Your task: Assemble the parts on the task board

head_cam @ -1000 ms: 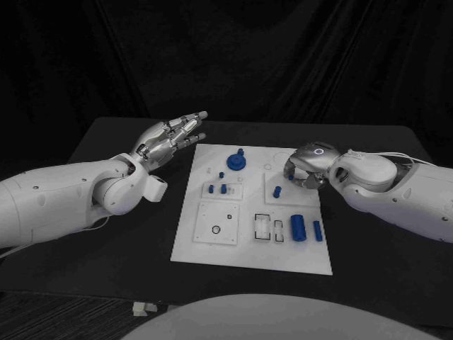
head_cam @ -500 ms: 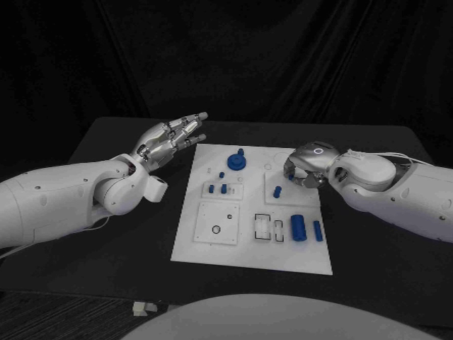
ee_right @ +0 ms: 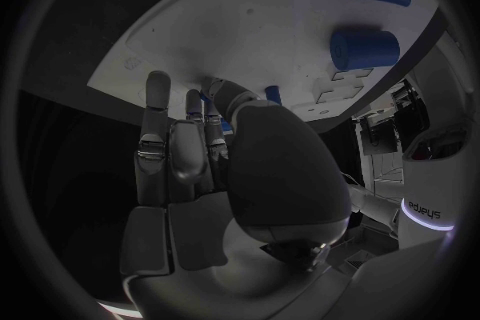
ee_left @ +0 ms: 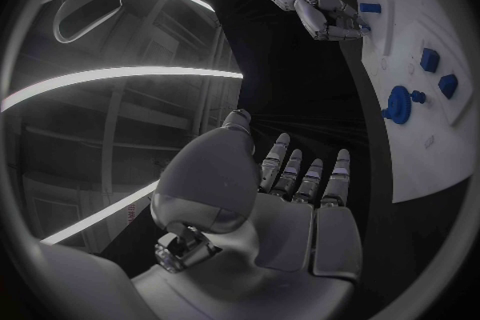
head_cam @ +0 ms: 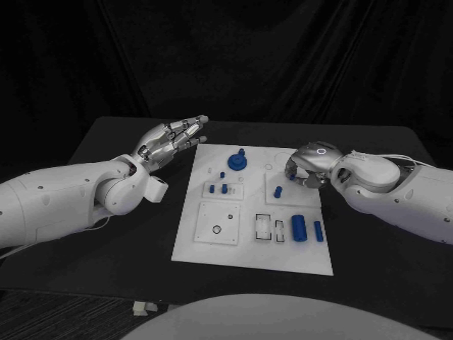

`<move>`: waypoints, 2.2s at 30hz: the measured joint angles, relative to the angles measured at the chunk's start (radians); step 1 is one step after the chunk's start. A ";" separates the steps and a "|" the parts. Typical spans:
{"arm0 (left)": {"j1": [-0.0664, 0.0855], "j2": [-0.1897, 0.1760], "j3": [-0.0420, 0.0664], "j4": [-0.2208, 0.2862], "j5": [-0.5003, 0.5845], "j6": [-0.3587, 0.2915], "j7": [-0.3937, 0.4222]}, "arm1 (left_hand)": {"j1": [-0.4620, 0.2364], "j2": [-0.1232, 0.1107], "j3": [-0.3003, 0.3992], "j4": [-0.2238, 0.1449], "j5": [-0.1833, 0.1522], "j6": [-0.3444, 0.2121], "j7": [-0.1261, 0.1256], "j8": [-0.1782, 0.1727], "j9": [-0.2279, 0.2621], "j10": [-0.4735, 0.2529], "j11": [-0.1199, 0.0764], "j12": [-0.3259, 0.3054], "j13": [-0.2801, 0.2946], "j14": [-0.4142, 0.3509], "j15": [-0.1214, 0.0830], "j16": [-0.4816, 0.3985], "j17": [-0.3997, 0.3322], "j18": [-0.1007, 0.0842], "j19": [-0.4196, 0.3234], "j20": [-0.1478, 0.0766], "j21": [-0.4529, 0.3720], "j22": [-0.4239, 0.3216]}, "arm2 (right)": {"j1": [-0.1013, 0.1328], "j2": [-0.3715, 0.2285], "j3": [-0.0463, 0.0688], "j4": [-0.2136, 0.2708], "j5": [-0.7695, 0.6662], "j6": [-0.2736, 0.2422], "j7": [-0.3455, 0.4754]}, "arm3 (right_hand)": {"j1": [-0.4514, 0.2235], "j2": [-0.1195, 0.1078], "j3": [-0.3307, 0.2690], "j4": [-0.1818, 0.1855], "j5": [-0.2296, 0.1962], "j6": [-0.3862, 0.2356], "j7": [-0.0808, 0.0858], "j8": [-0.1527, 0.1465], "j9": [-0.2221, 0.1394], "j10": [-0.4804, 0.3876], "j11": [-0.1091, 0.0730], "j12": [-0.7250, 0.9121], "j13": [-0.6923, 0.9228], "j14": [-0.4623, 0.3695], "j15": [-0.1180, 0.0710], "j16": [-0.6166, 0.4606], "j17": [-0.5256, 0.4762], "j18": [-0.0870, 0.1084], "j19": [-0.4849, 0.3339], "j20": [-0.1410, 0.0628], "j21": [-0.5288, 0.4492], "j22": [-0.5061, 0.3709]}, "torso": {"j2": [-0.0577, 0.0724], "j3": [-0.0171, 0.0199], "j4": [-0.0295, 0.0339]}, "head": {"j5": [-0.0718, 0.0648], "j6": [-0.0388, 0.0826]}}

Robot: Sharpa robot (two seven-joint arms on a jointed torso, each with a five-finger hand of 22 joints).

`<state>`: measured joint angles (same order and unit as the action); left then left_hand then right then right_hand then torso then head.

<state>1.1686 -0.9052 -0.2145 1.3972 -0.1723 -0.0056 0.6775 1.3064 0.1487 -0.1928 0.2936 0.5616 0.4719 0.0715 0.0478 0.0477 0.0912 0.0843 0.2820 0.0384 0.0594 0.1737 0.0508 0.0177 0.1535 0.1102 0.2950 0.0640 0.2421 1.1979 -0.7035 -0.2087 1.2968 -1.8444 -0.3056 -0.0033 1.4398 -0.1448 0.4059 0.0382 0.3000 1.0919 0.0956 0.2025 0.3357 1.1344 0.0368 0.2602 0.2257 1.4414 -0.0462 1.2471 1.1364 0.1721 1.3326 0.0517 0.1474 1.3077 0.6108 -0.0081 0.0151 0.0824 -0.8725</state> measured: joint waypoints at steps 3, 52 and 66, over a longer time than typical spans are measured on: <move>-0.001 0.002 0.000 -0.004 0.000 0.001 0.000 | 0.000 0.000 0.000 0.000 0.000 0.004 0.004 0.000 0.000 0.000 0.000 0.000 0.000 0.000 0.000 0.000 0.000 0.000 0.000 0.000 0.000 0.001 | 0.000 -0.005 0.000 0.006 0.002 -0.010 0.000 | 0.000 0.000 0.001 -0.001 -0.001 0.007 0.000 0.000 0.005 0.011 0.001 0.000 -0.002 -0.002 0.002 -0.008 -0.013 0.000 -0.004 -0.003 0.000 0.000 | 0.000 -0.0001 0.0000 | 0.001 0.000; -0.008 0.003 0.000 -0.004 0.000 0.004 0.000 | 0.038 -0.006 0.000 0.000 -0.018 0.028 0.028 0.005 0.002 0.030 0.016 0.032 0.004 0.007 -0.005 0.014 0.003 -0.031 0.007 0.000 0.004 -0.015 | 0.104 0.073 0.001 0.336 -0.034 0.116 -0.099 | 0.004 0.012 0.007 -0.012 -0.035 0.018 0.008 -0.031 -0.014 0.036 0.005 -0.029 -0.022 -0.001 0.010 -0.011 -0.021 0.000 -0.007 0.000 0.008 0.000 | -0.001 -0.0006 -0.0001 | 0.053 0.000; -0.008 0.006 0.000 0.007 0.001 -0.009 0.001 | 0.048 -0.007 -0.015 -0.001 -0.034 0.021 0.021 0.005 0.001 0.032 -0.018 0.017 0.003 -0.023 -0.045 -0.002 -0.002 -0.047 -0.065 -0.018 -0.038 -0.129 | 0.044 0.145 0.001 0.297 -0.063 0.161 -0.104 | 0.007 0.014 0.001 -0.018 -0.035 0.017 0.007 -0.037 -0.016 0.039 0.008 -0.035 -0.022 -0.001 0.010 -0.011 -0.024 0.000 -0.007 0.000 0.012 0.000 | 0.000 -0.0003 0.0009 | 0.063 0.000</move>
<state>1.1609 -0.8992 -0.2146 1.4038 -0.1717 -0.0142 0.6781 1.3549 0.1419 -0.2081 0.2924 0.5280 0.4931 0.0928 0.0523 0.0488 0.1233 0.0662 0.2991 0.0415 0.0361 0.1286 0.0484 0.0152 0.1068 0.0453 0.2766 0.0264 0.1129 1.2420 -0.5583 -0.2081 1.5936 -1.9072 -0.1442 -0.1075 1.4467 -0.1305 0.4071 0.0205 0.2653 1.1093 0.1026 0.1655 0.3200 1.1734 0.0446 0.2256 0.2037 1.4408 -0.0363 1.2360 1.1127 0.1720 1.3254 0.0519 0.1592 1.3078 0.6106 -0.0083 0.0160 0.1454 -0.8725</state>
